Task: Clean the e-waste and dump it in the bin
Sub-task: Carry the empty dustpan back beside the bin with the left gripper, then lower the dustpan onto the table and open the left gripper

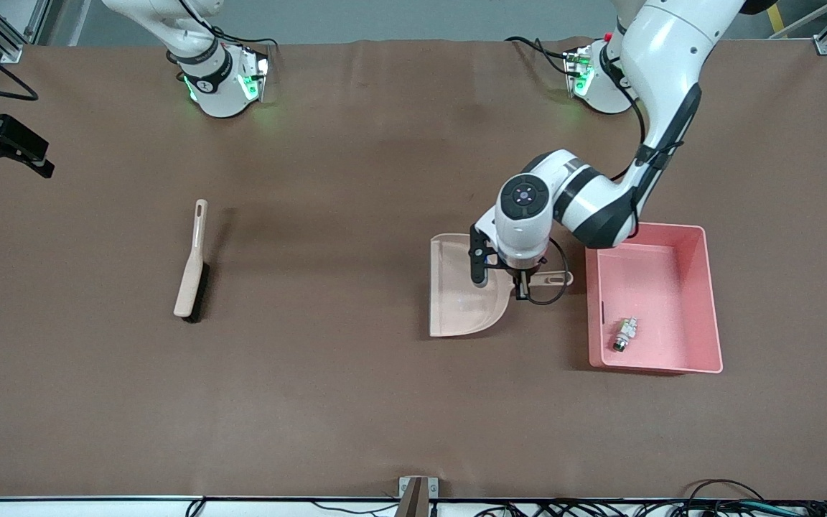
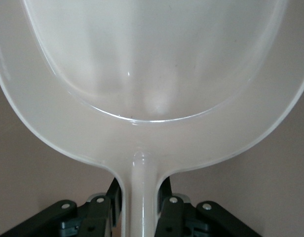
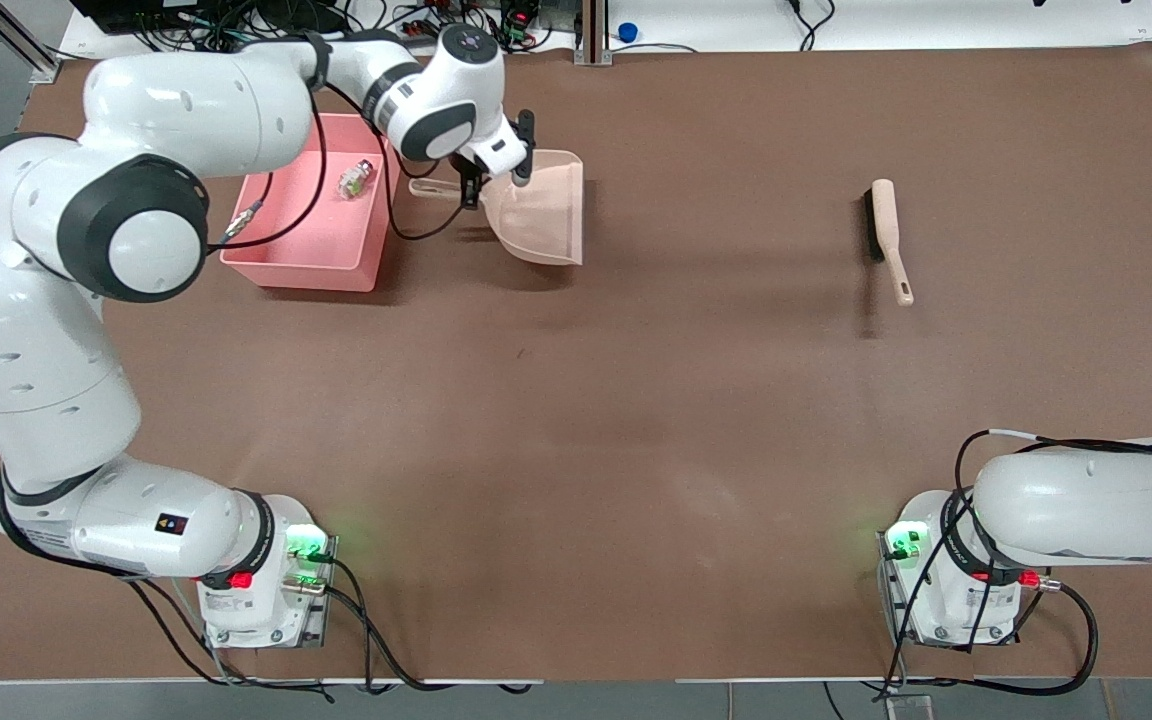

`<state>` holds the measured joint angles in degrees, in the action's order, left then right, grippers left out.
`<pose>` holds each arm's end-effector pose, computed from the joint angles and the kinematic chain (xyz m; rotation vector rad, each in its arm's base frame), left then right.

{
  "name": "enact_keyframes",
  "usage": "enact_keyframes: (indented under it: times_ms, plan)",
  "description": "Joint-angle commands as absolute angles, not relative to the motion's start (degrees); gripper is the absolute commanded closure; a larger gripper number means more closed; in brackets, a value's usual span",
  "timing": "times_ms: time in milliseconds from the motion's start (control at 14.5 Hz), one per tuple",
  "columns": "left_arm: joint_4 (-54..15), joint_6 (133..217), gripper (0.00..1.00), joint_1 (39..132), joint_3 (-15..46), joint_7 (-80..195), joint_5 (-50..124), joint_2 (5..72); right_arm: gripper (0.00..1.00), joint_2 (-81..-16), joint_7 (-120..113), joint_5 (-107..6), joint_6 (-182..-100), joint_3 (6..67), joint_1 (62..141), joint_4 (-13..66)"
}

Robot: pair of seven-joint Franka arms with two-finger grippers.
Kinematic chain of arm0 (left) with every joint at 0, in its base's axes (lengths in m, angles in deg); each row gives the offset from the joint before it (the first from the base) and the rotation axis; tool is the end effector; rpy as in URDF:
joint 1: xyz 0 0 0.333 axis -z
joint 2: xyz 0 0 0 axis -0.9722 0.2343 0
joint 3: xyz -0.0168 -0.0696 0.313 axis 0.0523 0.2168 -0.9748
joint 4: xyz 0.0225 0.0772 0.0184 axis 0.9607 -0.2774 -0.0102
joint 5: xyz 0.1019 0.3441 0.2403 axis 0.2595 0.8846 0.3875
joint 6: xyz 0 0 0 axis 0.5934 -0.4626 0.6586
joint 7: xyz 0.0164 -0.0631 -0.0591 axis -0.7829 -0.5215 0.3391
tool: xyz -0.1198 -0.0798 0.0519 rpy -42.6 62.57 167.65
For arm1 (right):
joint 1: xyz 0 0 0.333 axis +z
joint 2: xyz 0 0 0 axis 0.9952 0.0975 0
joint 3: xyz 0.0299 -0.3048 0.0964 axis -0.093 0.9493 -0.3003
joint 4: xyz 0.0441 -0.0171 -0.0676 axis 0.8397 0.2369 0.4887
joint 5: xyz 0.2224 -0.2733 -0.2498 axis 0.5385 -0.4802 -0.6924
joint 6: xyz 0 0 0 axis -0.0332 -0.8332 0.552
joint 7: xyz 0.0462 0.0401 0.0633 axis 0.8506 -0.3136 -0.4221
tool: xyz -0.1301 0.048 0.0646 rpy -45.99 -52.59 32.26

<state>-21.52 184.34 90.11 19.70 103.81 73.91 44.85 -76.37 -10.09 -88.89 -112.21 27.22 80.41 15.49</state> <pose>0.5765 -0.3670 0.1922 -2.0872 2.1130 0.0969 0.5683 -0.0068 0.6336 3.1115 -0.0517 0.0594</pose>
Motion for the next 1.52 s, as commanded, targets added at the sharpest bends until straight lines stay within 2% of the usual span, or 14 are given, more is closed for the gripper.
enact_keyframes:
  times_ms: [0, 759, 966, 1034, 1103, 1172, 1241, 1448]
  plan:
    - [-19.07, 183.82, 0.99, 92.62, 19.7, 99.23, 76.98, 46.98, 0.0, -76.92, -10.01, -89.03, -112.29, 27.31, 80.45, 15.67]
    - [-19.07, 184.17, 0.99, 95.87, 19.79, 91.92, 84.99, 50.07, 0.0, -76.92, -10.1, -89.03, -112.12, 27.31, 80.36, 15.67]
    - [-19.24, 184.26, 0.95, 95.79, 19.88, 92.1, 85.17, 50.15, 0.0, -76.92, -10.1, -89.03, -112.12, 27.31, 80.28, 15.67]
    - [-19.24, 184.26, 0.83, 95.79, 19.88, 91.84, 85.17, 50.15, 0.0, -76.92, -10.1, -89.03, -112.12, 27.31, 80.36, 15.67]
    - [-19.24, 184.17, 0.64, 95.61, 19.88, 91.4, 85.08, 50.15, 0.0, -76.92, -10.1, -89.03, -112.12, 27.31, 80.28, 15.67]
    - [-19.16, 184.17, 0.22, 95.52, 19.79, 91.22, 84.38, 50.07, 0.0, -76.92, -10.1, -89.03, -112.12, 27.31, 80.28, 15.67]
    - [-19.16, 183.82, 0.0, 95.35, 19.88, 90.96, 83.94, 49.63, 0.0, -76.92, -10.1, -89.03, -112.12, 27.31, 80.28, 15.67]
    - [-18.11, 181.11, 0.0, 94.91, 19.71, 90.08, 81.4, 47.26, 0.0, -76.92, -10.1, -89.03, -112.03, 27.39, 80.19, 15.67]
